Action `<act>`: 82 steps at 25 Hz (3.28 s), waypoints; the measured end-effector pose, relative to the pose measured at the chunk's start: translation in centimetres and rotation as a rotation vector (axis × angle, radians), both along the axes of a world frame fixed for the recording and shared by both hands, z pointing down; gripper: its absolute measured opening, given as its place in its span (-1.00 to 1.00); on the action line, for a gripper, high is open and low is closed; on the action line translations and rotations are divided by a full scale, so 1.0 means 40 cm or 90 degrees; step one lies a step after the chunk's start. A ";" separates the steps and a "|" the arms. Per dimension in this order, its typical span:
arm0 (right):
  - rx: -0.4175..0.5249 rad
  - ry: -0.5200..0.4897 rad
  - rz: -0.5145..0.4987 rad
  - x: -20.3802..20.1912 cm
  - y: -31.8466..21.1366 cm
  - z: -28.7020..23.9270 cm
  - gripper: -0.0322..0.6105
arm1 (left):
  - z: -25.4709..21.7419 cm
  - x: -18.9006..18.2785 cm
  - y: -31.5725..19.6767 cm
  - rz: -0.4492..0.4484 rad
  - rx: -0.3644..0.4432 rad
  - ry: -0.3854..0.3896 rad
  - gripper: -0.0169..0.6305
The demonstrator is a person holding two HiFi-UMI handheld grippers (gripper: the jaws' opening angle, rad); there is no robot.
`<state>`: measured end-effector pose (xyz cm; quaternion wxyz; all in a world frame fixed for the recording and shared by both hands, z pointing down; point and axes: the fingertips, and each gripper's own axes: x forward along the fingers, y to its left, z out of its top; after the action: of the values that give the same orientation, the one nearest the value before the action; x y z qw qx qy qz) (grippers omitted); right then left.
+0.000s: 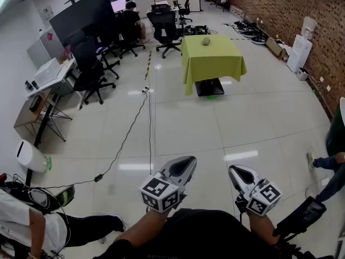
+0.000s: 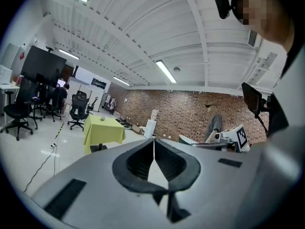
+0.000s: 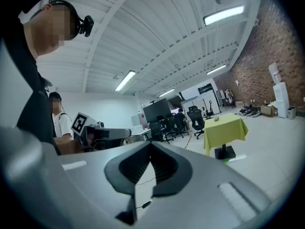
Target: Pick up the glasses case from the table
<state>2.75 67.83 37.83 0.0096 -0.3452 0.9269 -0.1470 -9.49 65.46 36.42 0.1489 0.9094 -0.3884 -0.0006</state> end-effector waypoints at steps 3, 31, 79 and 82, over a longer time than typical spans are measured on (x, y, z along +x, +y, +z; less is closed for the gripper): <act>-0.002 -0.001 -0.005 -0.020 0.013 -0.013 -0.89 | -0.013 -0.013 0.016 0.002 0.000 0.000 -0.91; -0.023 0.031 -0.013 -0.094 0.044 0.004 -0.89 | -0.032 -0.070 0.034 0.021 0.050 -0.021 -0.81; -0.024 0.021 -0.020 -0.076 -0.277 0.031 -0.89 | 0.011 -0.051 -0.268 0.003 0.028 -0.018 -0.82; -0.023 0.018 -0.035 -0.053 -0.316 0.034 -0.89 | 0.007 -0.029 -0.304 -0.014 0.027 -0.013 -0.82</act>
<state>0.62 55.19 39.21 -0.0137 -0.3218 0.9333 -0.1589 -10.64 53.31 36.72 0.1256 0.9080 -0.3998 -0.0010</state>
